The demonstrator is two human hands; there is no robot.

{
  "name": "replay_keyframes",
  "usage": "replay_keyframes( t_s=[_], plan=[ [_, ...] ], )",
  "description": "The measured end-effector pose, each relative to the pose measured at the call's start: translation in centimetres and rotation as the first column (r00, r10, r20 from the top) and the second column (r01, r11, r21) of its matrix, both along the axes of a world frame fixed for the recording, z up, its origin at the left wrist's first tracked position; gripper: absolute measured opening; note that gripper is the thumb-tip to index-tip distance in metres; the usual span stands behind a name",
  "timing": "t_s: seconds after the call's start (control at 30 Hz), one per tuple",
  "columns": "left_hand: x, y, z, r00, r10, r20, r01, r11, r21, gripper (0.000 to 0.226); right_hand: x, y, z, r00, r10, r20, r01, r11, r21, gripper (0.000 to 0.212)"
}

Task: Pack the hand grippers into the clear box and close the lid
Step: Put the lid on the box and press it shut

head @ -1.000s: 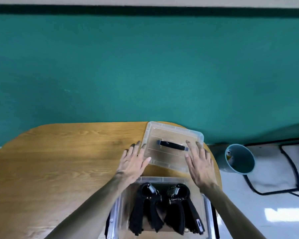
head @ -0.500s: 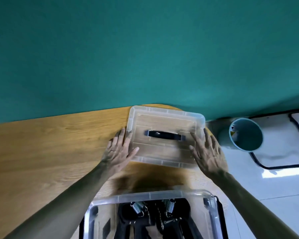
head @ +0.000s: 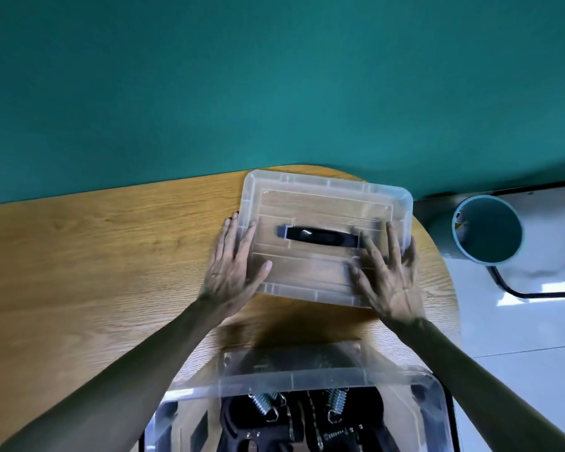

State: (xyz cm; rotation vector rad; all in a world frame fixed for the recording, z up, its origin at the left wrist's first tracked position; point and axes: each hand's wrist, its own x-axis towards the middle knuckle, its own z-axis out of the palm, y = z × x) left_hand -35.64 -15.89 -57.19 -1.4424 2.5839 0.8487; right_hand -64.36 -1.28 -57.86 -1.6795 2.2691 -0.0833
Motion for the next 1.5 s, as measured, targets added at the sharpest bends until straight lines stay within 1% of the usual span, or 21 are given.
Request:
replay_keyframes(
  t_s=[0.03, 0.1, 0.17, 0.27, 0.33, 0.43, 0.57, 0.67, 0.77, 0.93, 1.03, 1.23, 1.3, 1.5],
  plan=[
    [0.1, 0.0, 0.0, 0.999, -0.004, -0.036, 0.005, 1.000, 0.018, 0.085, 0.0, -0.1, 0.7, 0.999, 0.037, 0.009, -0.037, 0.999, -0.022, 0.068],
    [0.1, 0.4, -0.4, 0.999, -0.006, -0.042, 0.007, 0.999, 0.032, 0.086, -0.1, -0.2, 1.3, 0.999, 0.053, 0.007, -0.053, 0.997, -0.050, 0.069],
    [0.1, 0.5, -0.5, 0.998, 0.015, -0.057, -0.013, 0.999, 0.041, 0.086, -0.2, -0.1, 0.8, 0.998, 0.054, 0.019, -0.054, 0.998, -0.032, 0.068],
    [-0.4, 0.5, 0.3, 0.991, 0.092, -0.102, -0.080, 0.990, 0.118, 0.087, -0.4, 0.0, 0.1, 0.998, 0.040, 0.040, -0.038, 0.998, -0.043, 0.066],
    [-0.6, 0.6, 1.2, 0.982, 0.130, -0.133, -0.112, 0.984, 0.135, 0.087, -0.2, -0.1, 0.3, 0.998, 0.033, 0.055, -0.028, 0.997, -0.077, 0.063],
    [-0.9, 0.7, 2.0, 0.980, 0.144, -0.134, -0.124, 0.982, 0.144, 0.086, 0.5, -0.2, 0.7, 0.996, 0.005, 0.084, 0.006, 0.991, -0.135, 0.060],
    [-1.0, 1.0, 2.2, 0.981, 0.162, -0.109, -0.144, 0.977, 0.155, 0.086, 0.3, -0.4, 1.2, 0.998, 0.033, 0.062, -0.023, 0.987, -0.159, 0.058],
    [-1.2, 1.2, 3.2, 0.975, 0.184, -0.123, -0.163, 0.973, 0.164, 0.086, -0.1, -0.7, 1.8, 0.998, 0.057, 0.035, -0.051, 0.987, -0.150, 0.058],
    [-1.3, 1.0, 4.5, 0.968, 0.198, -0.152, -0.176, 0.973, 0.148, 0.085, -0.4, -1.0, 2.9, 0.997, 0.074, 0.009, -0.071, 0.981, -0.179, 0.057],
    [-1.2, 1.4, 7.7, 0.956, 0.237, -0.172, -0.216, 0.967, 0.133, 0.083, 0.0, -1.1, 6.1, 0.998, 0.067, 0.002, -0.063, 0.959, -0.275, 0.054],
    [-0.9, 1.8, 9.6, 0.952, 0.234, -0.197, -0.215, 0.970, 0.115, 0.084, 0.5, -0.8, 7.8, 0.998, 0.053, -0.022, -0.057, 0.941, -0.335, 0.051],
    [0.5, 2.3, 13.6, 0.946, 0.241, -0.218, -0.232, 0.970, 0.066, 0.084, 1.4, -0.7, 11.0, 0.996, 0.025, -0.091, -0.054, 0.942, -0.332, 0.052],
    [1.0, 2.5, 14.9, 0.945, 0.241, -0.222, -0.236, 0.970, 0.050, 0.084, 1.7, -0.7, 12.3, 0.996, -0.004, -0.086, -0.028, 0.927, -0.374, 0.049],
    [2.3, 4.6, 19.6, 0.929, 0.261, -0.263, -0.255, 0.965, 0.058, 0.082, 3.8, 0.9, 18.0, 0.993, -0.016, -0.118, -0.043, 0.873, -0.485, 0.047]
  ],
)
